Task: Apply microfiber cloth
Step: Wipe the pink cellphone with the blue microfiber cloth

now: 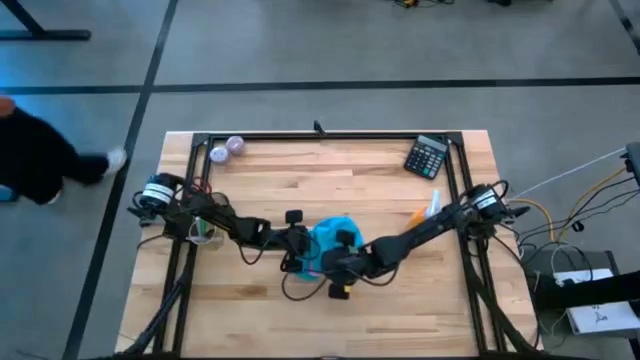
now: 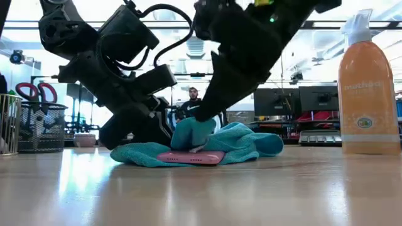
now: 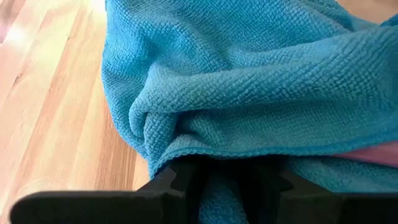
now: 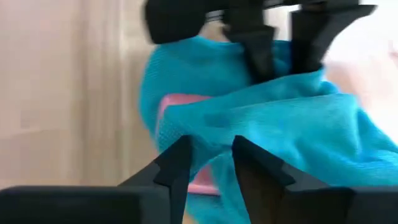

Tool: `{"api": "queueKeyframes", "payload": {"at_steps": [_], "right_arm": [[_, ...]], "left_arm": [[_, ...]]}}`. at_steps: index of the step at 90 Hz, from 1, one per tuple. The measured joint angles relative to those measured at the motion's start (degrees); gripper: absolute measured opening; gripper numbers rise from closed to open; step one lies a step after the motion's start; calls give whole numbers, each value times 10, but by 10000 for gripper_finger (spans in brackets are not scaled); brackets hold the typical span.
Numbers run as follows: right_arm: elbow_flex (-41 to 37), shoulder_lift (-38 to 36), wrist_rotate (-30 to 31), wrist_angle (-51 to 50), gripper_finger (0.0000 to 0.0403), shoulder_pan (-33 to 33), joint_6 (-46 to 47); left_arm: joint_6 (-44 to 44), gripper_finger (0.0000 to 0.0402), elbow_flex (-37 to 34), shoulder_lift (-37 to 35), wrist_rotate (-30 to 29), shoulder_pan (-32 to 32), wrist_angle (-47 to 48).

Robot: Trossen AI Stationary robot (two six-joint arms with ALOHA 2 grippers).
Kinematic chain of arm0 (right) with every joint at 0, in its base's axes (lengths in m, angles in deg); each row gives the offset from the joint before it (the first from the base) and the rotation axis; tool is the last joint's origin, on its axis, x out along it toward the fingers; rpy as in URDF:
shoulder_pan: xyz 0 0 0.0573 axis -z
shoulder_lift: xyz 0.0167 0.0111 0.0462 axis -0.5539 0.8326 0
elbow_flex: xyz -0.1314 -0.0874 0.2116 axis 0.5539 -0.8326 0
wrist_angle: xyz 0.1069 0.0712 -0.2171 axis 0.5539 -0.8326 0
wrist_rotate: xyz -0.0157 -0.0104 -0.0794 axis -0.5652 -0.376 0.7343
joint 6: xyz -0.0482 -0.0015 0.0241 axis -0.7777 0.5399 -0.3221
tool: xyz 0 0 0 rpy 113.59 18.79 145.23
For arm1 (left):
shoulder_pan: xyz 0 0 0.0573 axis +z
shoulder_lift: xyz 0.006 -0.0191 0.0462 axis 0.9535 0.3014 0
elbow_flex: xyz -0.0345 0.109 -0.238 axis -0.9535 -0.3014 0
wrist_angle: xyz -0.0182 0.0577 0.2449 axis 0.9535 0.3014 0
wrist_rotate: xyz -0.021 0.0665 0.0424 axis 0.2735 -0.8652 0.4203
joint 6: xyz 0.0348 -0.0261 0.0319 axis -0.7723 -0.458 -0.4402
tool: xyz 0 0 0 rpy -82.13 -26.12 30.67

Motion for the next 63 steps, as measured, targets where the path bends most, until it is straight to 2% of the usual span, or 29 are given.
{"api": "queueKeyframes", "payload": {"at_steps": [43,63], "right_arm": [[-21,14,-1,26,85,21,0],[-20,53,-37,65,62,28,6]], "left_arm": [[0,75,0,0,0,0,0],[0,75,0,0,0,0,0]]}}
